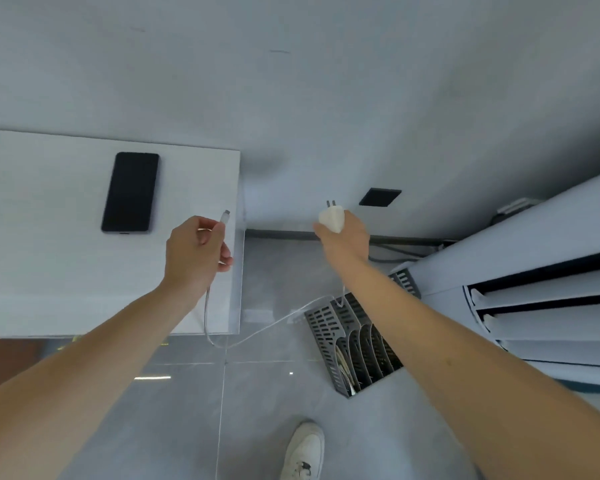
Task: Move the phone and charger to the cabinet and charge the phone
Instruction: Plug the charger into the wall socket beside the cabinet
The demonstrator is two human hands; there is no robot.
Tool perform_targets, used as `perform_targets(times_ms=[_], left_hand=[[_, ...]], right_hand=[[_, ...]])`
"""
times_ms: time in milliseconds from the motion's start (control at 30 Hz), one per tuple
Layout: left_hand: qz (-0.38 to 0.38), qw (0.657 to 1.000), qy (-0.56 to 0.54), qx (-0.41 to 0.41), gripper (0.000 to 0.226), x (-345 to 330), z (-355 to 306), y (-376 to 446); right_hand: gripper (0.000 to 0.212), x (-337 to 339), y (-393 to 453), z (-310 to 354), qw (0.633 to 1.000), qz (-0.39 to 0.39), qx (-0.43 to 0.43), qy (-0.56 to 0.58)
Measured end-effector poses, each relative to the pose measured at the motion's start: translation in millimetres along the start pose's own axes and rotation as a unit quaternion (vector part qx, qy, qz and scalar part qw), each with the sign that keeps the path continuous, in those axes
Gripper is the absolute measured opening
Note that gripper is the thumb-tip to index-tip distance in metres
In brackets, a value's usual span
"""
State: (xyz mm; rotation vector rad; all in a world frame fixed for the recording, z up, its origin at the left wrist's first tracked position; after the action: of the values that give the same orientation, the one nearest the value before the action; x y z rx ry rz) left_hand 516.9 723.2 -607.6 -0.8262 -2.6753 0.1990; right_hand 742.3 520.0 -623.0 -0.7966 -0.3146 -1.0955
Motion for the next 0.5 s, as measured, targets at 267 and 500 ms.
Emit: perform_targets(times_ms=[267, 500], left_hand=[[0.057, 0.986, 0.053, -0.146, 0.018, -36, -8, 20], [0.114, 0.957, 0.114, -0.243, 0.019, -106, -24, 61]], right_hand=[[0.015, 33, 59, -51, 0.997, -0.069, -0.022, -0.029], [0.013, 53, 121, -96, 0.992, -0.125, -0.013, 0.022]])
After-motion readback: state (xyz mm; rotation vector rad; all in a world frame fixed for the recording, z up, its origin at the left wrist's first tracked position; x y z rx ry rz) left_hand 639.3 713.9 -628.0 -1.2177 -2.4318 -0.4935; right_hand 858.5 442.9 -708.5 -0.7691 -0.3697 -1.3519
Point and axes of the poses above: each hand's wrist, its own y-axis towards the middle knuckle, its own x-axis out of the back of the hand, z = x × y, the point moved 9 cm from there along y, towards the middle knuckle, and after that the axes turned 6 degrees about -x, right-handed, at the moved point
